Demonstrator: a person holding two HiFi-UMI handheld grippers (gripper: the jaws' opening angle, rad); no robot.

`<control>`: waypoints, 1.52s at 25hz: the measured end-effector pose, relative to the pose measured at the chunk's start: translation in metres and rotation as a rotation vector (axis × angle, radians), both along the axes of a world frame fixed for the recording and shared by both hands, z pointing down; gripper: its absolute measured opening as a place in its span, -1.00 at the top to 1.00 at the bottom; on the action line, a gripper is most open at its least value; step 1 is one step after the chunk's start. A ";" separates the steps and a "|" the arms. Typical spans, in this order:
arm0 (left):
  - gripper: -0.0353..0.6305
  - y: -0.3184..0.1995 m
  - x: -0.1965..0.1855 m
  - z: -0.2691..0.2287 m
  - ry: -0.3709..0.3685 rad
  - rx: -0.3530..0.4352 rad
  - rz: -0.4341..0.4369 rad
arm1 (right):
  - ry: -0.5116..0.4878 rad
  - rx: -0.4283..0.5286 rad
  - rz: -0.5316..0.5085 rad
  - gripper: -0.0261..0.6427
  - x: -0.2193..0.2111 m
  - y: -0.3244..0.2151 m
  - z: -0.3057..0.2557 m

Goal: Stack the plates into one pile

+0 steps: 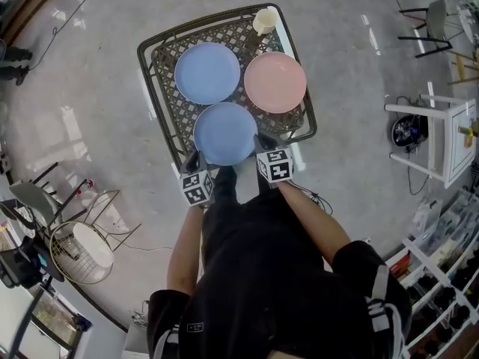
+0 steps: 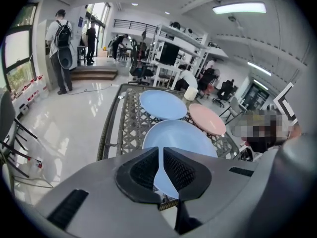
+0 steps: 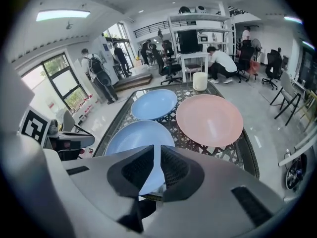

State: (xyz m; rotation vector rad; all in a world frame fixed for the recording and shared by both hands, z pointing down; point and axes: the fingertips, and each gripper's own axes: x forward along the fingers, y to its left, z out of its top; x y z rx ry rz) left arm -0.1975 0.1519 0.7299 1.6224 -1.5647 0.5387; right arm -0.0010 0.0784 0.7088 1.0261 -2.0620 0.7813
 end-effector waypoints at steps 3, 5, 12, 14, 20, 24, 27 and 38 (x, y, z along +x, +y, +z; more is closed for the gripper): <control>0.65 0.001 0.001 0.021 -0.001 -0.047 0.004 | 0.019 -0.059 0.000 0.77 0.006 0.003 0.020; 0.58 0.003 0.001 0.031 -0.007 -0.071 0.003 | 0.029 -0.091 -0.002 0.74 0.007 0.005 0.033; 0.48 0.010 -0.001 0.054 0.002 -0.139 -0.017 | 0.082 -0.187 0.020 0.67 0.013 0.009 0.070; 0.47 0.009 -0.001 0.061 0.015 -0.154 -0.020 | 0.087 -0.205 0.025 0.66 0.013 0.009 0.079; 0.46 0.008 -0.002 0.075 0.015 -0.188 -0.022 | 0.099 -0.247 0.042 0.66 0.014 0.009 0.096; 0.47 0.008 -0.005 0.088 0.018 -0.224 -0.017 | 0.102 -0.265 0.057 0.66 0.011 0.008 0.105; 0.61 0.011 -0.004 0.092 0.021 -0.237 -0.013 | 0.109 -0.266 0.075 0.69 0.013 0.007 0.107; 0.67 0.021 -0.001 0.084 0.037 -0.249 -0.025 | 0.113 -0.290 0.081 0.81 0.020 0.019 0.102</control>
